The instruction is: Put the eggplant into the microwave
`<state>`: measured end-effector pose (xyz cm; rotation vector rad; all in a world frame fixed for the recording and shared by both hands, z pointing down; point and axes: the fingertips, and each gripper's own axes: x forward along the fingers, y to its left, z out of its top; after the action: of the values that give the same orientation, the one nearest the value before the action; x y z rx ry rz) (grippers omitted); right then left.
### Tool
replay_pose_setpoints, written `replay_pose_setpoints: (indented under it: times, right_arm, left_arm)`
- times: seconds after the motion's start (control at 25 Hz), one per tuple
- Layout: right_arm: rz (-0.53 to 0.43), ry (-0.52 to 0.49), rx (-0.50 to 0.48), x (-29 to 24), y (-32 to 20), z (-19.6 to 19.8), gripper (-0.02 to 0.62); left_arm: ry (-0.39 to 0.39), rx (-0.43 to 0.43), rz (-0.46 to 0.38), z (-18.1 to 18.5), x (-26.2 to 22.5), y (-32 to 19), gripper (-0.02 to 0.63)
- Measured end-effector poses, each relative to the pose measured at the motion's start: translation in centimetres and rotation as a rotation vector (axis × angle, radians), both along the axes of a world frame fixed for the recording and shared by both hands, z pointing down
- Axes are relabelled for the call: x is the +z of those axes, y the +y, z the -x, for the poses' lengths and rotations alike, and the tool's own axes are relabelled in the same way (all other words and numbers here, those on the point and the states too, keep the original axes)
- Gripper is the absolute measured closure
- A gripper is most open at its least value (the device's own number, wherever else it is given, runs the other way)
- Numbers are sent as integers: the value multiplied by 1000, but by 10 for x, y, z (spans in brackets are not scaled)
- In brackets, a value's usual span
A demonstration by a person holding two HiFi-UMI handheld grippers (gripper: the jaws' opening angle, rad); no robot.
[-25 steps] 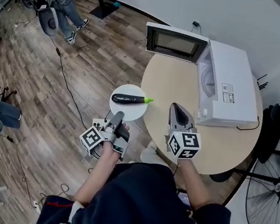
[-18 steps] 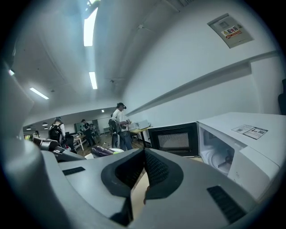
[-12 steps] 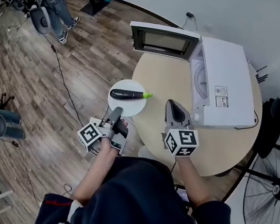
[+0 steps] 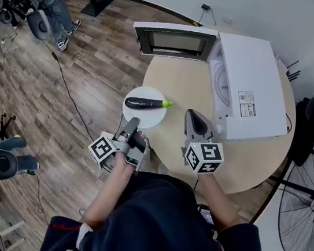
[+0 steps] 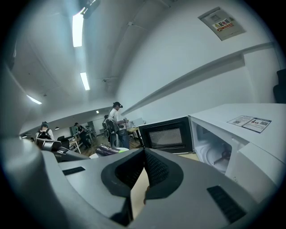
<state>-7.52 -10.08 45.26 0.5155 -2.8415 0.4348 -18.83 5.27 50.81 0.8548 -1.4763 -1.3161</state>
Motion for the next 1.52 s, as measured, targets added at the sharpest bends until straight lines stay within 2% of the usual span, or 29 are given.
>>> replay_pose_setpoints:
  times: [0.12,0.36,0.76,0.96,1.16,1.52]
  right_arm:
    - [1,16,35,3,-4,2,584]
    - [10,46,157,12,-18,3,584]
    - [8,78,320,16,-40,5,584]
    - [12,100,401,19,-52,-3,584]
    - [15,126,474,25,-62,-14,584]
    - [31,155,554,34,-77,-26,584]
  left_arm:
    - [13,45,-3,9,4,-13,577]
    - [12,203,-6,27,13,-47,577]
    - [19,406,2,45,41,-102,577]
    - [36,549,6,37,59,-130,577]
    - [60,654,-2,26,74,-162,577]
    - [9,808,-8,6,85,-220,577]
